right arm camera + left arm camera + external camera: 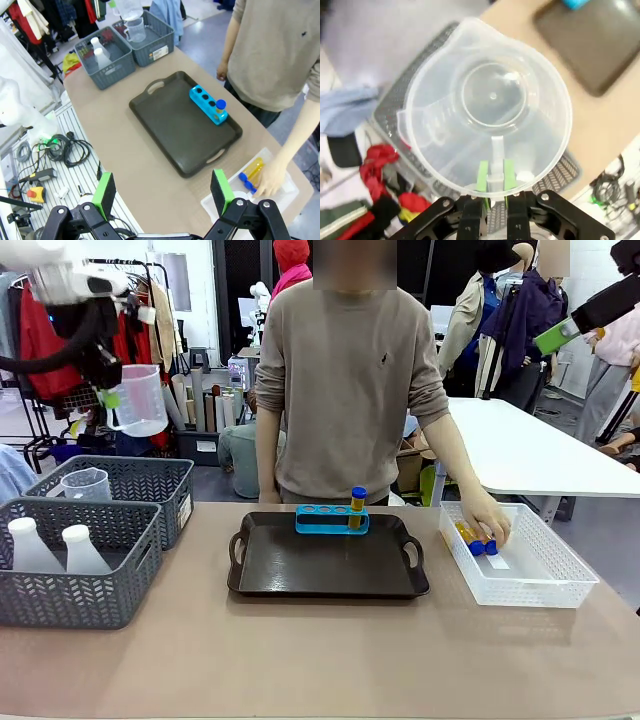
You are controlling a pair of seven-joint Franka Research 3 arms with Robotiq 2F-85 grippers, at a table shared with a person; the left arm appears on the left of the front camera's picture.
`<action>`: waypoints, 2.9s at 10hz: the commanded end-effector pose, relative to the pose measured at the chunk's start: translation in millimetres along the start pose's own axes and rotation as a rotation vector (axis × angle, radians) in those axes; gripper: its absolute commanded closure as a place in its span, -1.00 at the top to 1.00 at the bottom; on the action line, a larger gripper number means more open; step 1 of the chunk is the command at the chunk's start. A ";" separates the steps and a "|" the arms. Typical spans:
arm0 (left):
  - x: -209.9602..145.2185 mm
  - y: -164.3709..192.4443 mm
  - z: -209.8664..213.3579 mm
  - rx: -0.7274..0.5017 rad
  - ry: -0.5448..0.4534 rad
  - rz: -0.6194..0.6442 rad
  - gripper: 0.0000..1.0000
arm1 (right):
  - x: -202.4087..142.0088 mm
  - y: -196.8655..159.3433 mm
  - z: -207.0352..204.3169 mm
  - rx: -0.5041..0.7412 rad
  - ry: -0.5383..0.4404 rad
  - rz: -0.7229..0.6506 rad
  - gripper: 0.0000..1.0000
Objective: Prepare the laboratory tools.
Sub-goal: Pick up one Large Measuring Cup and place it on the Handle tray.
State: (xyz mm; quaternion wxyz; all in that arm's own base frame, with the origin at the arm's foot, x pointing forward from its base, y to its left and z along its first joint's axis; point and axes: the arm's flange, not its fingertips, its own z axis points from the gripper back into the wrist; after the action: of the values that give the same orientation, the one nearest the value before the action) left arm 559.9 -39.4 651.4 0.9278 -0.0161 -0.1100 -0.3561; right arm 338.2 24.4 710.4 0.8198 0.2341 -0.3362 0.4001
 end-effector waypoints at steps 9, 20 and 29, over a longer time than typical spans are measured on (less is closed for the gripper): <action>3.4 -55.0 160.0 -0.039 -0.005 -0.181 -1.00 | 1.4 1.1 -0.1 0.014 -0.012 0.006 1.00; -3.1 -58.2 155.0 -0.049 -0.012 -0.176 -1.00 | 1.4 1.1 -0.1 0.014 -0.012 0.006 1.00; 86.2 -153.5 80.8 -0.184 0.008 -0.434 -1.00 | 1.4 1.1 -0.1 0.014 -0.012 0.006 1.00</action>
State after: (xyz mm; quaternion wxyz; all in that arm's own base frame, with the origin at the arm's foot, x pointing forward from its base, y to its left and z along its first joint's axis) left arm 506.3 -213.5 734.3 0.8285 -0.0637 -0.0715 -0.5518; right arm 338.0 24.7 710.5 0.8199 0.2338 -0.3359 0.4004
